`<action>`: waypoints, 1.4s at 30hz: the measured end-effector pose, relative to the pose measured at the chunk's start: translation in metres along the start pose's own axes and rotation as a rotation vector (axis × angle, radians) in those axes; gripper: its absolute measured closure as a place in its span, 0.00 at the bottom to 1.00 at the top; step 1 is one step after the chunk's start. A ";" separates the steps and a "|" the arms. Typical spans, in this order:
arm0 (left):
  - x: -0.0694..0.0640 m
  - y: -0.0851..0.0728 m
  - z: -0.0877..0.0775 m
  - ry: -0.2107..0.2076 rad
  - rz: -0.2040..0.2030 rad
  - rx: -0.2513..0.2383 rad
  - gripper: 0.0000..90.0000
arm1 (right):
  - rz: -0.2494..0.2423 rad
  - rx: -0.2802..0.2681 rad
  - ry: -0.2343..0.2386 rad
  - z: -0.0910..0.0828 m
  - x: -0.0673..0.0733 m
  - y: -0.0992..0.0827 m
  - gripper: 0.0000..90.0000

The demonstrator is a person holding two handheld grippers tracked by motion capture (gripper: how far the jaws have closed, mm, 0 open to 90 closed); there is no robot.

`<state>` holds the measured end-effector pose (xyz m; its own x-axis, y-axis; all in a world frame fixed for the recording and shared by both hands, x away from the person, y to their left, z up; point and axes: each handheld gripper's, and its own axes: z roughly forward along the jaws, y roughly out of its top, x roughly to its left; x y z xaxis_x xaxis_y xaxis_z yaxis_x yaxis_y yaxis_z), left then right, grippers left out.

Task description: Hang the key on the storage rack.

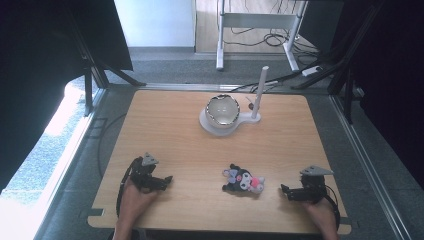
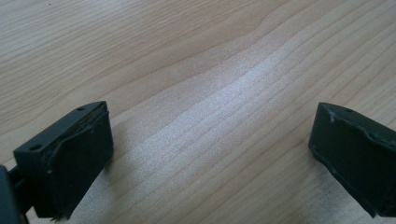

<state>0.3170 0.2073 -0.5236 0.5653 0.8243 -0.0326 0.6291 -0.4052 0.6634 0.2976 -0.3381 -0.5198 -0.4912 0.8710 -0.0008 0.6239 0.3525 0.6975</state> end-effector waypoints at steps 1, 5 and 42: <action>0.000 0.000 0.000 0.000 0.000 0.000 0.00 | 0.000 0.000 0.000 0.000 0.000 0.000 0.00; 0.000 0.000 0.000 0.000 0.000 0.000 0.00 | 0.000 0.000 0.000 0.000 0.000 0.000 0.00; 0.000 0.000 0.000 0.001 0.000 0.000 0.00 | -0.251 0.222 0.149 -0.003 0.015 0.032 0.03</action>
<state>0.3170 0.2072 -0.5236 0.5650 0.8245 -0.0319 0.6290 -0.4053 0.6634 0.3077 -0.3146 -0.4955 -0.7187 0.6944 -0.0363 0.5814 0.6288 0.5163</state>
